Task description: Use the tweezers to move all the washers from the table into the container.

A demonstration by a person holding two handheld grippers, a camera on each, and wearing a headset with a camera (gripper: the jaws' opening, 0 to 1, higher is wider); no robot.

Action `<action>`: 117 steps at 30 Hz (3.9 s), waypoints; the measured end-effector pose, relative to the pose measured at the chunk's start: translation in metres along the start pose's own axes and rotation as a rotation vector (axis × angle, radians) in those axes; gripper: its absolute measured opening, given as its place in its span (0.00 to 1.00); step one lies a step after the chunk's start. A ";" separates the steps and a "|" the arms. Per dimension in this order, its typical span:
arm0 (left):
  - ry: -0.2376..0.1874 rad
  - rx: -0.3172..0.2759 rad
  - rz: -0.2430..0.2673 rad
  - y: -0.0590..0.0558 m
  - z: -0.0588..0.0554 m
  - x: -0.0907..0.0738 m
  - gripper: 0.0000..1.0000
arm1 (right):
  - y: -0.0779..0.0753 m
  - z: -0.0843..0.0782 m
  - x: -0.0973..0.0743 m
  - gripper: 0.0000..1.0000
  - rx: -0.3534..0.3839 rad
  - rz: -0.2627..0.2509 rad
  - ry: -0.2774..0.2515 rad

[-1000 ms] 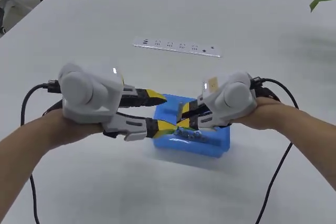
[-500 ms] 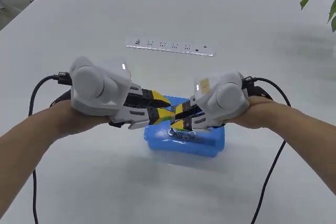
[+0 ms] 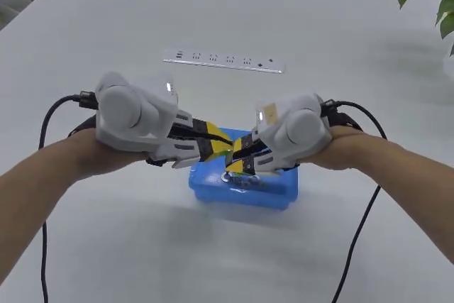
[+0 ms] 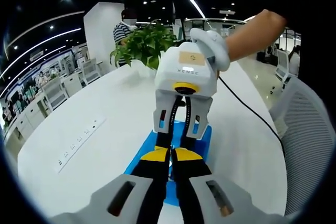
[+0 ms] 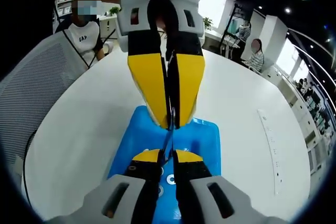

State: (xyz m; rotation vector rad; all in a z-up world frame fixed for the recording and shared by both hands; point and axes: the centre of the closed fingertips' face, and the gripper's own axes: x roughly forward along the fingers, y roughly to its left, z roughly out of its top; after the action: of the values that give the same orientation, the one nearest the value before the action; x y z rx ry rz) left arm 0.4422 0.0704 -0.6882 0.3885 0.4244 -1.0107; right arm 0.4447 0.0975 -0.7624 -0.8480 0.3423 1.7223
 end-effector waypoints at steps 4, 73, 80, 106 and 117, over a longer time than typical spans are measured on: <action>0.004 0.010 -0.010 -0.001 0.000 0.001 0.06 | 0.000 0.001 0.001 0.10 -0.002 0.002 0.000; 0.018 0.141 -0.119 -0.046 0.035 -0.036 0.05 | 0.044 0.027 -0.064 0.08 -0.012 -0.077 0.029; 0.057 0.134 -0.137 -0.059 0.018 -0.035 0.05 | 0.058 0.022 -0.064 0.08 -0.013 -0.063 0.060; 0.211 0.091 -0.204 -0.098 -0.051 -0.017 0.05 | 0.108 -0.007 -0.034 0.08 0.002 0.003 0.137; 0.280 0.077 -0.222 -0.109 -0.082 -0.008 0.05 | 0.125 -0.018 -0.019 0.09 0.003 0.027 0.172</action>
State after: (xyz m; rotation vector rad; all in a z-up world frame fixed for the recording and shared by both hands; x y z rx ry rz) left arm 0.3298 0.0652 -0.7669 0.5646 0.6933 -1.1955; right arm 0.3375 0.0317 -0.7862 -0.9962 0.4730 1.6768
